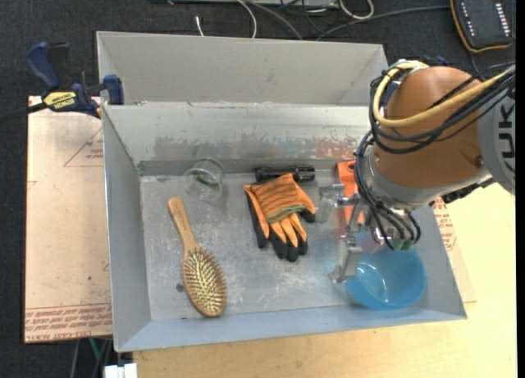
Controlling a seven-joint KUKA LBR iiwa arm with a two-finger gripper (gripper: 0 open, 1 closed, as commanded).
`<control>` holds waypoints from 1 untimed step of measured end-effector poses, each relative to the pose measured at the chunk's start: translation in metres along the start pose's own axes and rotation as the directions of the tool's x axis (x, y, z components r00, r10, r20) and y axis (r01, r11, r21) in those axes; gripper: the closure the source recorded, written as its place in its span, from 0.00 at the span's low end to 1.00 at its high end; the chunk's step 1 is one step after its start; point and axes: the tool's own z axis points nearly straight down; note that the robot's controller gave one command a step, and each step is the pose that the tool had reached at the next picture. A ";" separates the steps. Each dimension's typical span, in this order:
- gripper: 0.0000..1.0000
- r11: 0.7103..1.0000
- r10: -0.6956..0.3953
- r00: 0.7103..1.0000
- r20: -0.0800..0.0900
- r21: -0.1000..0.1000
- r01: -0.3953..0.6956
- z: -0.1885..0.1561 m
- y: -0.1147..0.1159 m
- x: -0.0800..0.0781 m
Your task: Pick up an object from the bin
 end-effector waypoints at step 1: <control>0.00 1.000 0.001 1.000 0.006 0.000 -0.001 -0.003 0.000 -0.001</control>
Offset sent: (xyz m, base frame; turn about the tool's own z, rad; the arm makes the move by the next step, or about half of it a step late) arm 0.0452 0.0636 -0.1730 0.2466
